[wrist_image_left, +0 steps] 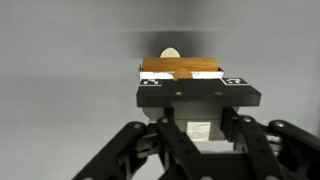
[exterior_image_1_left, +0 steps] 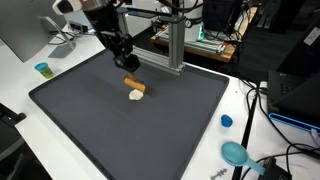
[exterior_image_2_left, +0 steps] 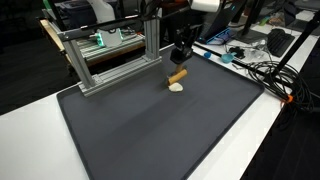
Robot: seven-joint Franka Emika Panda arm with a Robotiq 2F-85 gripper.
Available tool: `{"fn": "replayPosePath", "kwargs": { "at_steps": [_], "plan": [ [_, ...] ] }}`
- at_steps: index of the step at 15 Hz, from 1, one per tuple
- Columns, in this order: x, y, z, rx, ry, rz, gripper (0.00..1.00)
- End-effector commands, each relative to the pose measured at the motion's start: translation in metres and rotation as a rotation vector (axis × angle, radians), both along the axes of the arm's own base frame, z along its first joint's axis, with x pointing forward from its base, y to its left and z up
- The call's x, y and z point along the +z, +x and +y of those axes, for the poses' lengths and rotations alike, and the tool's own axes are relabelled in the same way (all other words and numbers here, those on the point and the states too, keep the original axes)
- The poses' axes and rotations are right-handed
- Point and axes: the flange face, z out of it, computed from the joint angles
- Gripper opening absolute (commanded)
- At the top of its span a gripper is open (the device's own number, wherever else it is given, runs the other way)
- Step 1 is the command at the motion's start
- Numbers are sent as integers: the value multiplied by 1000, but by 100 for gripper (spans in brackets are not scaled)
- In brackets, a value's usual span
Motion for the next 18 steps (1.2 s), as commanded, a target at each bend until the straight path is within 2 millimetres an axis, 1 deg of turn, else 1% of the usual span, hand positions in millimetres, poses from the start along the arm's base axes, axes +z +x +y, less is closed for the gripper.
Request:
{"fn": "replayPosePath", "kwargs": {
  "at_steps": [1, 4, 5, 9, 18],
  "plan": [
    [-20, 3, 6, -5, -33, -16, 22],
    [-44, 9, 10, -7, -50, -18, 22],
    [-48, 13, 11, -12, -57, -43, 22],
    [-45, 20, 13, -29, -63, -82, 22],
    [-55, 29, 11, -45, -47, -107, 22]
  ]
}}
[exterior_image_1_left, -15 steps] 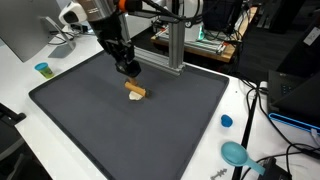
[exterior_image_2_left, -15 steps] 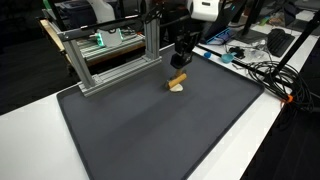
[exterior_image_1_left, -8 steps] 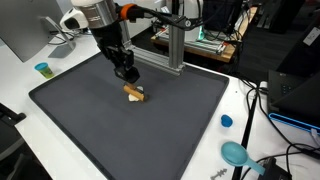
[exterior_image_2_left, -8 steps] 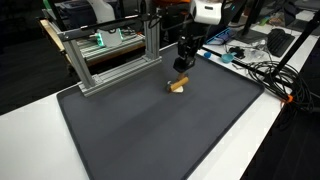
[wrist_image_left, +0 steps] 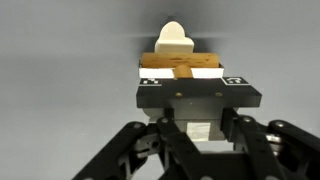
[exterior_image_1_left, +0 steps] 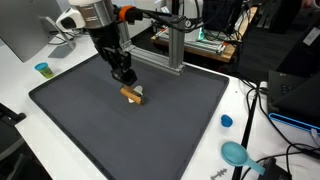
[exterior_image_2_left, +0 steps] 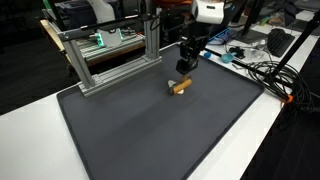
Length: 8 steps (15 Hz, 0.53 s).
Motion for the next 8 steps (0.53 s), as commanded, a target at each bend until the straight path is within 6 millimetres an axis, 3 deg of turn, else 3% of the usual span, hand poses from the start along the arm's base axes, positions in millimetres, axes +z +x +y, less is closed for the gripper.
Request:
{"fn": "replayPosePath", "kwargs": {
  "at_steps": [1, 4, 6, 8],
  "plan": [
    [-22, 14, -2, -24, 0, -26, 22],
    [-26, 21, -4, -33, 5, -50, 22],
    [-6, 19, -9, -37, 38, -76, 22],
    [34, 4, -22, -11, 70, -137, 22]
  ]
}}
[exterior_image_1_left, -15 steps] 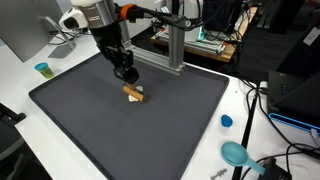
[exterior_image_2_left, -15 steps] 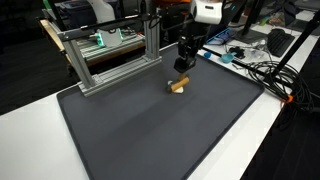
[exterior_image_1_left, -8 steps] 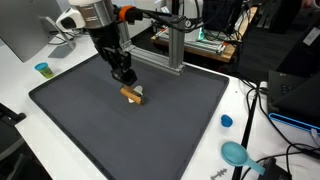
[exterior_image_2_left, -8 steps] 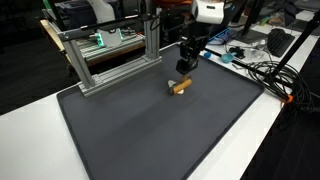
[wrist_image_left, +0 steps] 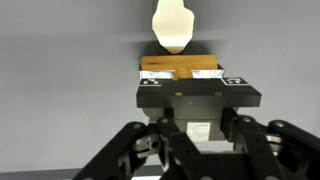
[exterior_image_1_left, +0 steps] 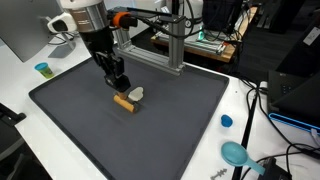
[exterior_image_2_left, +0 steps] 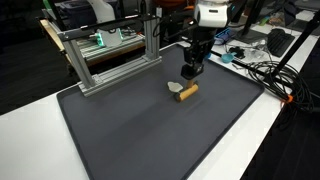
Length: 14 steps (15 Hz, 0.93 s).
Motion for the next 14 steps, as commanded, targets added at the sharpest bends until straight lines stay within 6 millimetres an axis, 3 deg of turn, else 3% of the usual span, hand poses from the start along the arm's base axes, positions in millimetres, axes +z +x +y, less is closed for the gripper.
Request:
{"fn": "replayPosePath", "kwargs": {
  "at_steps": [1, 4, 7, 9, 13, 14],
  "plan": [
    [60, -25, -21, 77, 41, -97, 22],
    [105, -51, -26, 275, 19, -73, 22],
    [132, -75, -9, 422, -4, 10, 22],
    [141, -89, 10, 520, 3, 60, 22],
    [135, -102, 45, 714, -9, 155, 22],
    [134, -93, 40, 629, 8, 120, 47]
  ]
}}
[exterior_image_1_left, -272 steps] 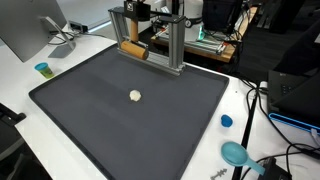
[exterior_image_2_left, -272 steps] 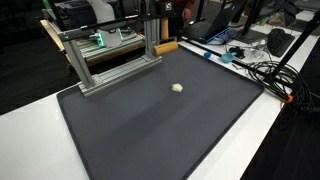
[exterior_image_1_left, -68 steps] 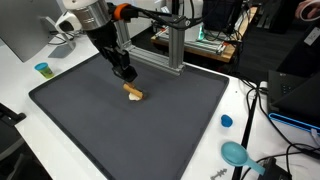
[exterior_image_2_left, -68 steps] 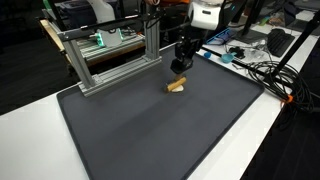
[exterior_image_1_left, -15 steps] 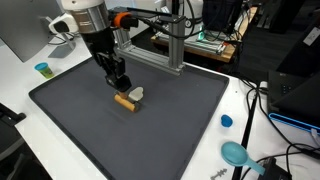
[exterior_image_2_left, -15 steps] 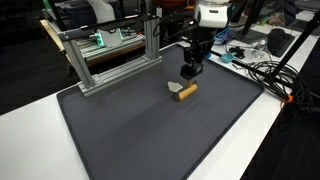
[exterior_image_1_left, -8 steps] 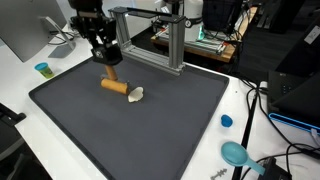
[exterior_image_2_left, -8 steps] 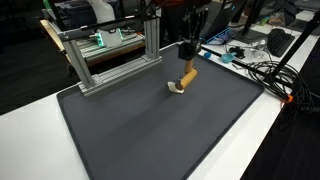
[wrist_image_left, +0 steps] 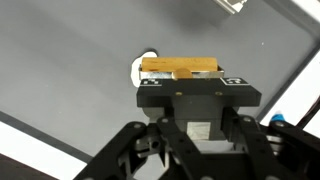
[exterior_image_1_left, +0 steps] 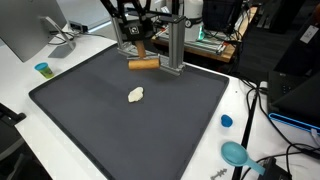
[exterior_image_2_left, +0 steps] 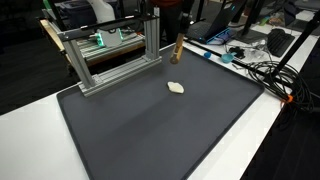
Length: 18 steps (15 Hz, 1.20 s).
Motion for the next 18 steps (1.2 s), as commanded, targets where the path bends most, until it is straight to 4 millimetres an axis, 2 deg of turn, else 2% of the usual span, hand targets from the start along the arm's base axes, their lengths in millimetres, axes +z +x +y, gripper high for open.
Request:
{"fn": "replayPosePath", "kwargs": {
  "at_steps": [1, 4, 5, 8, 12, 18],
  "plan": [
    [-2, -2, 7, 31, -5, 14, 47],
    [-5, -4, 9, 59, -9, 24, 47],
    [-6, -4, 8, 60, -9, 24, 22],
    [-9, -3, 5, 199, -102, -53, 22],
    [-26, 3, 0, 393, -175, -53, 22],
    [-45, 8, 25, 696, -144, -72, 22]
  ]
}}
